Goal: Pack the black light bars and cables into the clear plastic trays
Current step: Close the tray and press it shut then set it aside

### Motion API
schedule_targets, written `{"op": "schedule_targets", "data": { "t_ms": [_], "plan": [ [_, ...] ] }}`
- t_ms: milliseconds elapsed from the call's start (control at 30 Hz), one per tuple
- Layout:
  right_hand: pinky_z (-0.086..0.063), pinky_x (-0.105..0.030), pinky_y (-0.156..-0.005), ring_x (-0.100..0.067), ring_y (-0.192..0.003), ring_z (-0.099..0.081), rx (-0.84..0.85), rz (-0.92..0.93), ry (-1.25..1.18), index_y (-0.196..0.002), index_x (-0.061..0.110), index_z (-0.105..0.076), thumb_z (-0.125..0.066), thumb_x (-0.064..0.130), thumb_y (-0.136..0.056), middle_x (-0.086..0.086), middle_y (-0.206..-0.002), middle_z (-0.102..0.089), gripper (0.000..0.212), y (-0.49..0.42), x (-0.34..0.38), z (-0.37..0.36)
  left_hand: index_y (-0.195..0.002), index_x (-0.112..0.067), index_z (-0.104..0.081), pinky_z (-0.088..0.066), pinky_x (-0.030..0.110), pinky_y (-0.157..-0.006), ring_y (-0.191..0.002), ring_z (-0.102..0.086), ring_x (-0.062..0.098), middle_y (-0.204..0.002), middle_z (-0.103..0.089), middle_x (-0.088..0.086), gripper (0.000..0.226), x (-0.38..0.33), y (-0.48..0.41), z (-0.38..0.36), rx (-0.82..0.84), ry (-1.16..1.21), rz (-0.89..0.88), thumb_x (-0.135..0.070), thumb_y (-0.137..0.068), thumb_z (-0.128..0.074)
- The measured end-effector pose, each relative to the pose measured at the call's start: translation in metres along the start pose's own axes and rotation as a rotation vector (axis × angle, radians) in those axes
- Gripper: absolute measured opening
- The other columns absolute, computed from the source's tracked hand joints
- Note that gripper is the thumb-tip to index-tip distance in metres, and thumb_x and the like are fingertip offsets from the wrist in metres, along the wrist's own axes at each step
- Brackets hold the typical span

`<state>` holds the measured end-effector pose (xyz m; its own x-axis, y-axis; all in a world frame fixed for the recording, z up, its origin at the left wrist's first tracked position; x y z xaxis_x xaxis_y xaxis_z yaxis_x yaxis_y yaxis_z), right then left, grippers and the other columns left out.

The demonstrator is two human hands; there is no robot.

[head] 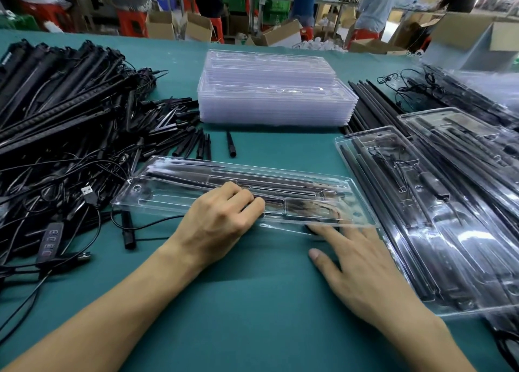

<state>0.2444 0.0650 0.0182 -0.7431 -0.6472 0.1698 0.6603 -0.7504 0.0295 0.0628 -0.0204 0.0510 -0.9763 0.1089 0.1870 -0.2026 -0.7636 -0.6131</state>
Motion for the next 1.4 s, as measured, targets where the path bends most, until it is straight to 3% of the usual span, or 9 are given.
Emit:
{"op": "schedule_targets", "data": {
  "t_ms": [233, 333, 500, 567, 667, 767, 1133, 1267, 1400],
  "plan": [
    [-0.027, -0.034, -0.11, -0.024, -0.131, -0.034, 0.042, 0.088, 0.024, -0.145, 0.06, -0.016, -0.031, 0.058, -0.097, 0.006, -0.15, -0.039, 0.05, -0.003, 0.0, 0.001, -0.082, -0.007, -0.07, -0.053, 0.037, -0.051, -0.068, -0.061, 0.028, -0.074, -0.064, 0.006, 0.019, 0.0, 0.0, -0.001, 0.002, -0.003, 0.012, 0.011, -0.082, -0.063],
    [-0.024, -0.033, -0.113, -0.021, -0.136, -0.032, 0.052, 0.117, 0.012, -0.144, 0.061, -0.017, -0.031, 0.058, -0.097, 0.009, -0.156, -0.032, 0.049, -0.002, -0.002, 0.001, -0.085, -0.007, -0.07, -0.053, 0.038, -0.051, -0.067, -0.06, 0.027, -0.074, -0.063, 0.006, 0.023, -0.002, -0.001, 0.0, 0.008, -0.013, 0.007, 0.011, -0.084, -0.057],
    [-0.022, -0.025, -0.108, -0.017, -0.128, -0.037, 0.016, 0.121, -0.054, -0.149, 0.034, -0.031, -0.037, 0.058, -0.094, 0.012, -0.146, -0.044, 0.06, 0.001, -0.006, 0.003, -0.108, -0.017, -0.072, -0.049, 0.036, -0.046, -0.064, -0.054, 0.026, -0.077, -0.058, 0.006, 0.045, -0.008, -0.009, 0.0, 0.054, -0.032, -0.019, 0.003, -0.086, -0.039],
    [-0.023, -0.024, -0.105, -0.02, -0.123, -0.038, 0.0, 0.099, -0.071, -0.152, 0.027, -0.026, -0.028, 0.065, -0.09, 0.011, -0.144, -0.045, 0.073, 0.002, -0.007, 0.004, -0.11, -0.02, -0.073, -0.048, 0.033, -0.045, -0.063, -0.054, 0.025, -0.077, -0.058, 0.005, 0.048, -0.009, -0.01, 0.001, 0.065, -0.024, -0.016, 0.0, -0.087, -0.036],
    [-0.027, -0.029, -0.11, -0.019, -0.128, -0.034, 0.007, 0.069, 0.034, -0.156, 0.032, -0.007, -0.011, 0.071, -0.086, 0.011, -0.152, -0.033, 0.08, 0.0, -0.001, -0.001, -0.11, -0.02, -0.074, -0.047, 0.032, -0.043, -0.063, -0.056, 0.025, -0.075, -0.059, 0.004, 0.047, -0.008, -0.01, 0.001, 0.076, -0.042, -0.022, -0.001, -0.087, -0.038],
    [-0.03, -0.034, -0.107, -0.023, -0.125, -0.033, 0.012, 0.009, 0.102, -0.153, 0.039, -0.011, -0.002, 0.074, -0.081, 0.004, -0.149, -0.035, 0.08, -0.004, 0.003, -0.003, -0.108, -0.02, -0.074, -0.048, 0.034, -0.043, -0.063, -0.057, 0.025, -0.075, -0.059, 0.003, 0.046, -0.009, -0.01, 0.001, 0.077, -0.055, -0.026, -0.001, -0.086, -0.038],
    [-0.034, -0.033, -0.102, -0.018, -0.117, -0.036, 0.002, -0.004, 0.065, -0.144, 0.051, -0.027, -0.015, 0.075, -0.082, 0.015, -0.144, -0.039, 0.068, -0.002, 0.002, 0.003, -0.108, -0.024, -0.075, -0.044, 0.029, -0.041, -0.063, -0.057, 0.024, -0.075, -0.059, 0.002, 0.047, -0.01, -0.011, -0.001, 0.111, -0.075, 0.005, -0.004, -0.086, -0.038],
    [-0.033, -0.033, -0.101, -0.017, -0.112, -0.034, -0.016, 0.021, 0.11, -0.147, 0.044, -0.026, -0.01, 0.073, -0.084, 0.019, -0.146, -0.037, 0.071, 0.003, 0.007, 0.001, -0.109, -0.027, -0.075, -0.04, 0.027, -0.041, -0.063, -0.058, 0.024, -0.074, -0.058, 0.0, 0.046, -0.007, -0.011, -0.005, 0.139, -0.069, 0.003, -0.007, -0.085, -0.04],
    [-0.022, -0.017, -0.104, -0.006, -0.114, -0.029, 0.0, 0.093, -0.09, -0.148, 0.034, -0.031, -0.023, 0.071, -0.085, 0.027, -0.145, -0.033, 0.074, 0.02, -0.001, 0.001, -0.11, -0.031, -0.074, -0.033, 0.025, -0.041, -0.065, -0.057, 0.023, -0.075, -0.056, -0.001, 0.048, -0.005, -0.011, -0.007, 0.159, -0.083, 0.003, -0.009, -0.088, -0.038]
  ]
}}
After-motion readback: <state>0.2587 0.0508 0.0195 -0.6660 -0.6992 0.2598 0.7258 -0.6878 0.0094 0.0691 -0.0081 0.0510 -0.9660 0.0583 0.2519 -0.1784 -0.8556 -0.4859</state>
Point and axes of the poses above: each hand's wrist, its own y-axis away from the middle knuckle, its own z-axis out of the back of the hand, x = y × z, the point moved 6 cm from there along -y, towards the middle knuckle
